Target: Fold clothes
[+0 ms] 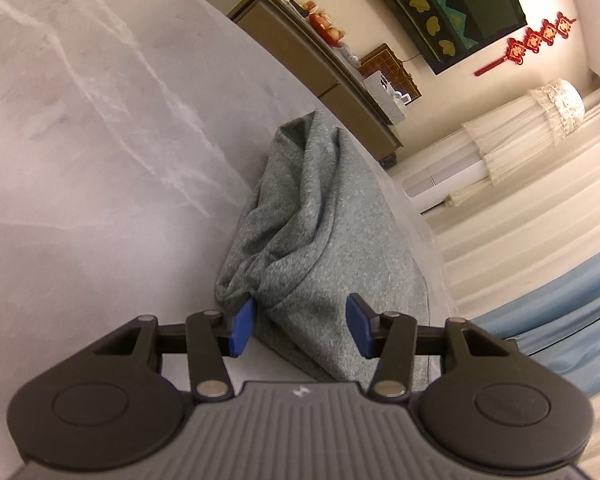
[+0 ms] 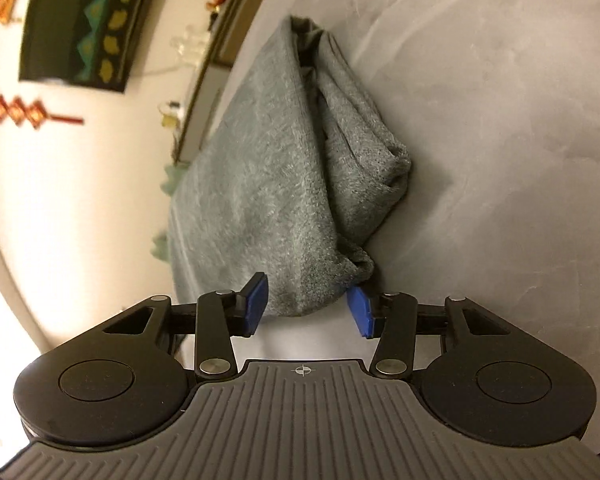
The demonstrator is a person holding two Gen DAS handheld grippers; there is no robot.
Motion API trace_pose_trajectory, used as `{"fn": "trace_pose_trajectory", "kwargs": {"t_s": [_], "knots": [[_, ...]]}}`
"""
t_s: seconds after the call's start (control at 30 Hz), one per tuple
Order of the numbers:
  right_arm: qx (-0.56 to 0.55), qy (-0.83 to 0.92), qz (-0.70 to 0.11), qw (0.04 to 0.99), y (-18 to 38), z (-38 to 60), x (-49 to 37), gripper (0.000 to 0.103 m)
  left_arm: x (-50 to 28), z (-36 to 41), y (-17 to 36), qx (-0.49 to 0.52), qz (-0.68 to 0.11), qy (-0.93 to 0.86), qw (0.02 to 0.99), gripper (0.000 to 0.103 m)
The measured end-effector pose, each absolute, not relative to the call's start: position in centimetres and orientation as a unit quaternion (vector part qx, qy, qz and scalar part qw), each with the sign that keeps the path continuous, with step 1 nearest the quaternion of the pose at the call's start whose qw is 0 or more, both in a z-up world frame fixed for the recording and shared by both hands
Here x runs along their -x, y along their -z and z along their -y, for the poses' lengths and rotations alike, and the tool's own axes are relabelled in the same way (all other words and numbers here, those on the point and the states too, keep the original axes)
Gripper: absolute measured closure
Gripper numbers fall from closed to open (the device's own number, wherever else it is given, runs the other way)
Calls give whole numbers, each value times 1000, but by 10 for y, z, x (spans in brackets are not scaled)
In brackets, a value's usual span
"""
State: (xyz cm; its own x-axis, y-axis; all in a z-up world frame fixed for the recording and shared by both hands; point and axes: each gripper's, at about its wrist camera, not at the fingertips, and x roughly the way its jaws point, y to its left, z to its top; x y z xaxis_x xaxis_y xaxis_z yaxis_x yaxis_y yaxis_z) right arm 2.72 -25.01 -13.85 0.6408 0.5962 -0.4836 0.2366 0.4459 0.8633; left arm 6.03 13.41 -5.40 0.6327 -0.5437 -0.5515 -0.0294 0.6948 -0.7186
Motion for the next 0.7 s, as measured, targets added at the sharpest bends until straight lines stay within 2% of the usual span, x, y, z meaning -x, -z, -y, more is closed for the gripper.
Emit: {"fn": "trace_pose_trajectory", "kwargs": {"t_s": [0.03, 0.07, 0.13, 0.2, 0.23, 0.27, 0.33, 0.37, 0.4, 0.43, 0.5, 0.6, 0.7], "knots": [[-506, -122, -400, 755, 135, 250, -26, 58, -60, -133, 53, 356, -400, 156, 830, 61], [-496, -120, -394, 765, 131, 250, -26, 68, -61, -131, 52, 351, -400, 155, 832, 65], [-481, -118, -384, 779, 125, 249, -26, 72, -61, -128, 51, 346, -400, 151, 835, 67], [-490, -124, -373, 778, 123, 250, -25, 71, -61, -127, 51, 345, -401, 151, 836, 67], [-494, -127, -367, 778, 122, 251, -25, 62, -62, -126, 51, 345, -401, 151, 835, 67], [-496, -128, -366, 777, 122, 251, -26, 48, -62, -126, 51, 348, -401, 151, 834, 65], [-482, -126, -370, 784, 121, 248, -32, 49, -64, -125, 52, 352, -402, 149, 832, 64], [-467, -126, -372, 792, 119, 247, -36, 70, -64, -124, 52, 349, -401, 145, 834, 66], [-444, -122, -378, 803, 115, 244, -41, 85, -64, -123, 51, 344, -399, 143, 838, 72], [-415, -122, -374, 821, 105, 241, -45, 93, -64, -121, 49, 340, -395, 144, 841, 76], [-348, -127, -350, 860, 79, 234, -50, 95, -58, -118, 43, 333, -392, 162, 842, 81], [-241, -130, -314, 909, 41, 226, -45, 95, -53, -107, 47, 315, -413, 171, 837, 83], [-239, -105, -356, 897, 67, 238, -56, 95, -54, -100, 55, 304, -430, 169, 833, 83]]}}
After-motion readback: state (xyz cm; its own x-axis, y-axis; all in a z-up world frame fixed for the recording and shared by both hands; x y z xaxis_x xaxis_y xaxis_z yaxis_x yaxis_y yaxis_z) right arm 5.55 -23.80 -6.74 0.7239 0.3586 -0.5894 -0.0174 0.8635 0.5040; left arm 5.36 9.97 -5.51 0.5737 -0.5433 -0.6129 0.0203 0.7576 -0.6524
